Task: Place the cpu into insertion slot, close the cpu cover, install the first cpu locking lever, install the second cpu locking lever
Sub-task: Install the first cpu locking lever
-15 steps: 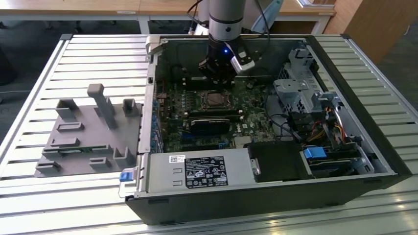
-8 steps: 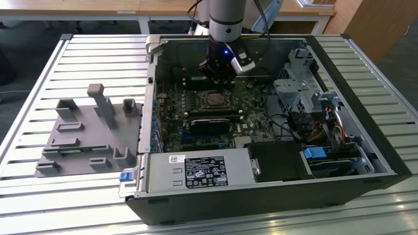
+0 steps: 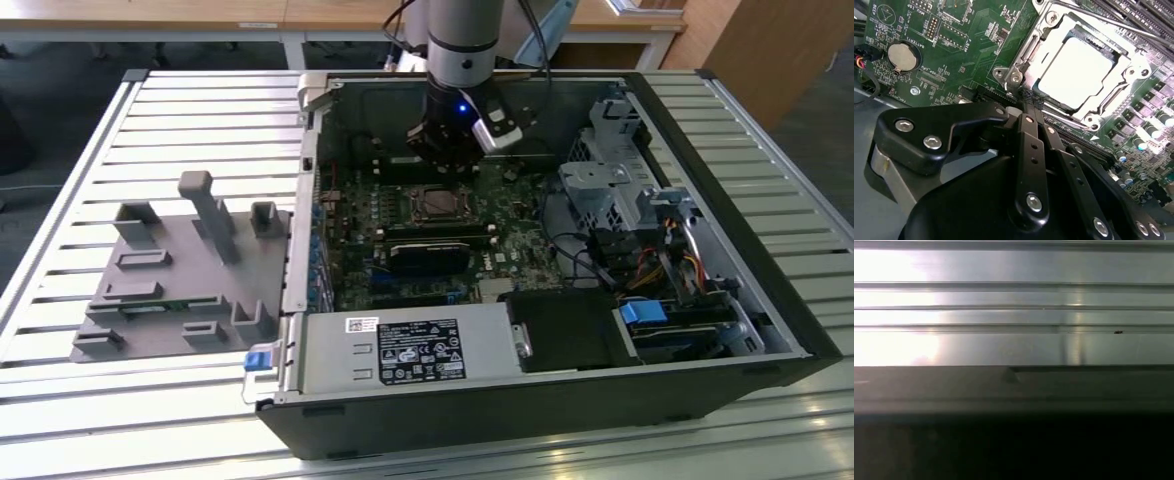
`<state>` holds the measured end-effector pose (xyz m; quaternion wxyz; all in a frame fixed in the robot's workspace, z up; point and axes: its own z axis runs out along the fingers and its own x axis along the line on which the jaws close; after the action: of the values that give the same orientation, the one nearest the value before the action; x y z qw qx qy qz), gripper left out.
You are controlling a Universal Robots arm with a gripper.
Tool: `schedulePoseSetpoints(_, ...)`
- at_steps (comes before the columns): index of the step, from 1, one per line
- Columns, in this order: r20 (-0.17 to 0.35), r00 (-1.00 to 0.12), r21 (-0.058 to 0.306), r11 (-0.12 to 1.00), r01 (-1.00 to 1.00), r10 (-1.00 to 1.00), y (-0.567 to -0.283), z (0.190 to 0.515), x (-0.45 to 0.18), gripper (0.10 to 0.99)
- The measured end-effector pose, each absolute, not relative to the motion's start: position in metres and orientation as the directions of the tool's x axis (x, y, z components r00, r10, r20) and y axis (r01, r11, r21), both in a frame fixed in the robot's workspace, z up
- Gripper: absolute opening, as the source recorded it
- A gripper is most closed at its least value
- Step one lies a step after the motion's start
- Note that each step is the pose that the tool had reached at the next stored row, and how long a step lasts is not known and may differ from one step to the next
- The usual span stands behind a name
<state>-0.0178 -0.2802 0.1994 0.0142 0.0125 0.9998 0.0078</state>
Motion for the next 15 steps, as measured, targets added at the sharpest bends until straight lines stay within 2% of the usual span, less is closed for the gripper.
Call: schedulePoseSetpoints(15,-0.028,-0.999,0.027,0.999,0.025,0.026,-0.2828,0.1984,-0.0178,0.106)
